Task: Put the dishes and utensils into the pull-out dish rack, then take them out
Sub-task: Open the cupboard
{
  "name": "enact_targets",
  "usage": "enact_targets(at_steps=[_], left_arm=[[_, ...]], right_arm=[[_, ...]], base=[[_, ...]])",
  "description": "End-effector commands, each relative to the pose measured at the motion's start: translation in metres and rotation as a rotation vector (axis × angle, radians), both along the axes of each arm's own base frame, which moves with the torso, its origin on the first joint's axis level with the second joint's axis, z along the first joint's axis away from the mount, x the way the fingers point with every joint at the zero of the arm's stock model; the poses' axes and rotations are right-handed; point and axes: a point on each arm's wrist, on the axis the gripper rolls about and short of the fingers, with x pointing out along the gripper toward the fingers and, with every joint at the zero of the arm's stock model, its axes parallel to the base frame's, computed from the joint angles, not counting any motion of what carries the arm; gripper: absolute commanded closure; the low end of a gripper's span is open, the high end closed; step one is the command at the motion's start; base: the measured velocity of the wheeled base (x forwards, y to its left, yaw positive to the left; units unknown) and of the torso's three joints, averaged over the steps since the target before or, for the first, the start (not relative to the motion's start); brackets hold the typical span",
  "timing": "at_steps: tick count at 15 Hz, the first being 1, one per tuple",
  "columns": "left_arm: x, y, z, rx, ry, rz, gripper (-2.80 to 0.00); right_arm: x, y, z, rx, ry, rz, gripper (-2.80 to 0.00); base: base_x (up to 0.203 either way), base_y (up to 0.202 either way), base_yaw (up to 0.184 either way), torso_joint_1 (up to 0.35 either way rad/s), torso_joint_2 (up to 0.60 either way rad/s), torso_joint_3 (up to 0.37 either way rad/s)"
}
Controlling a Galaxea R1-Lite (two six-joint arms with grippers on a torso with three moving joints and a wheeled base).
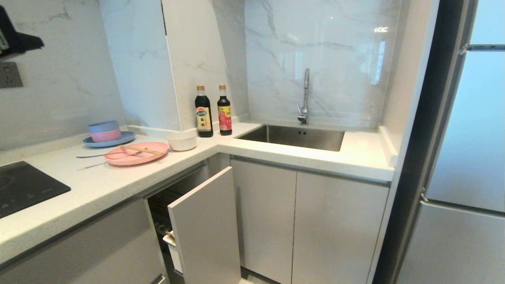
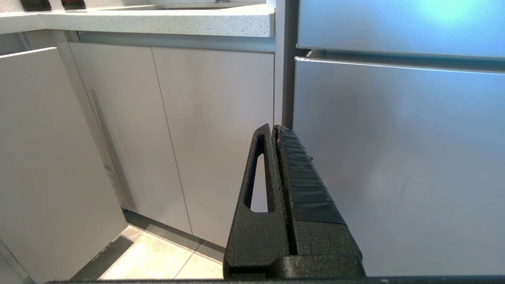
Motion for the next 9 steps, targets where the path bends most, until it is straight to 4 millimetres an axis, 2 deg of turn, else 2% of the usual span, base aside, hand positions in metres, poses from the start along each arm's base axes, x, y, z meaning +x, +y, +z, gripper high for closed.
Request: enact_targets(at_steps=[1, 3, 5, 9], left_arm=[[0.056, -0.002, -0.026, 0.003, 0.146, -0.002, 0.0], [0.08, -0.008, -0.039, 0.008, 0.266, -0.023, 0.0], [0.111, -0.023, -0.066, 0.023, 0.378, -0.062, 0.0], [0.157, -0.057, -0.123, 0.087, 0.556, -0.144, 0.0]], right_arm=[[0.0, 0.0, 0.0, 0.0, 0.002, 0.001, 0.0], [0.0, 0.0, 0.0, 0.0, 0.001, 0.0, 0.0], [0.0, 0.0, 0.0, 0.0, 0.002, 0.0, 0.0], [0.0, 0.0, 0.0, 0.0, 0.002, 0.001, 0.0]], base=[[0.0, 0.0, 0.0, 0.0, 0.0, 0.0], [0.0, 0.0, 0.0, 0.0, 0.0, 0.0], [0.0, 0.0, 0.0, 0.0, 0.0, 0.0], [0.0, 0.0, 0.0, 0.0, 0.0, 0.0]])
